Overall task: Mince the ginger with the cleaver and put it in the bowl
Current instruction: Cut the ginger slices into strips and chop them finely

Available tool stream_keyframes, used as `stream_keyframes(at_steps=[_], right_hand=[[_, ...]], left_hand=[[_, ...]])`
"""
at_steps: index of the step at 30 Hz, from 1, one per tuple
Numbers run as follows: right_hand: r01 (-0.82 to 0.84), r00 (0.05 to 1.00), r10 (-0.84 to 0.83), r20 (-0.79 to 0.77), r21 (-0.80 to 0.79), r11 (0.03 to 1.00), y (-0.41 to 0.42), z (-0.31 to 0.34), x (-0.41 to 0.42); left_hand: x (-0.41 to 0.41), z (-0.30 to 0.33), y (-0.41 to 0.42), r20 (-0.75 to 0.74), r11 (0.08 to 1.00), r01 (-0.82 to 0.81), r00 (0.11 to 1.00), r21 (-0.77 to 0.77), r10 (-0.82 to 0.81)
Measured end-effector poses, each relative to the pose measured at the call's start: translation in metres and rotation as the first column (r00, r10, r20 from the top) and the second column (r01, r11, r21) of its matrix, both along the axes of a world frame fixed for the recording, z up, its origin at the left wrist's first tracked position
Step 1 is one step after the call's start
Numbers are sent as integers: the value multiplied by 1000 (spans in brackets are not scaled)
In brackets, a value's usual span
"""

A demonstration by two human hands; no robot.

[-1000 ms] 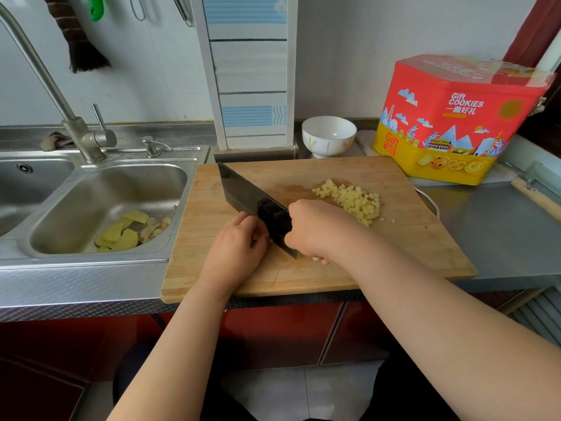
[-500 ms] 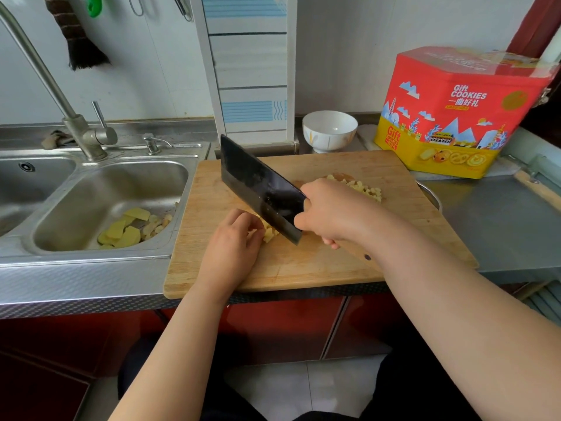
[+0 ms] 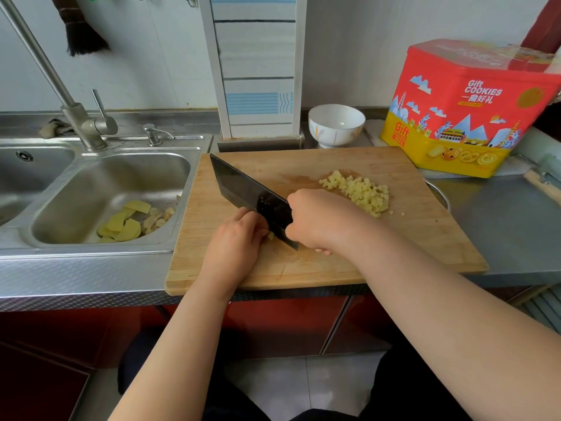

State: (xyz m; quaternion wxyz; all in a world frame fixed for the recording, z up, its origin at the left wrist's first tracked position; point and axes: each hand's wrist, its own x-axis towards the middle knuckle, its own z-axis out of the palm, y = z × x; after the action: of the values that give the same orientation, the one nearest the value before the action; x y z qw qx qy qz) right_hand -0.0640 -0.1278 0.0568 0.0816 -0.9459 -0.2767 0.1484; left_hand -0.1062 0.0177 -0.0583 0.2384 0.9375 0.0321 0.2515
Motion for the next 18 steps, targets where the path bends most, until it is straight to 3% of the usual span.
stream_keyframes(at_steps=[9, 12, 18], right_hand=[[154, 969, -115, -218, 170, 973, -12, -12, 19], [138, 980, -107, -169, 182, 974, -19, -11, 16], [54, 998, -46, -51, 166, 985, -20, 1, 7]], left_hand=[[-4, 7, -3, -23, 997, -34, 999, -70, 32], [-7, 7, -1, -20, 991, -97, 995, -91, 95], [-9, 0, 0, 1, 990, -123, 992, 61, 124]])
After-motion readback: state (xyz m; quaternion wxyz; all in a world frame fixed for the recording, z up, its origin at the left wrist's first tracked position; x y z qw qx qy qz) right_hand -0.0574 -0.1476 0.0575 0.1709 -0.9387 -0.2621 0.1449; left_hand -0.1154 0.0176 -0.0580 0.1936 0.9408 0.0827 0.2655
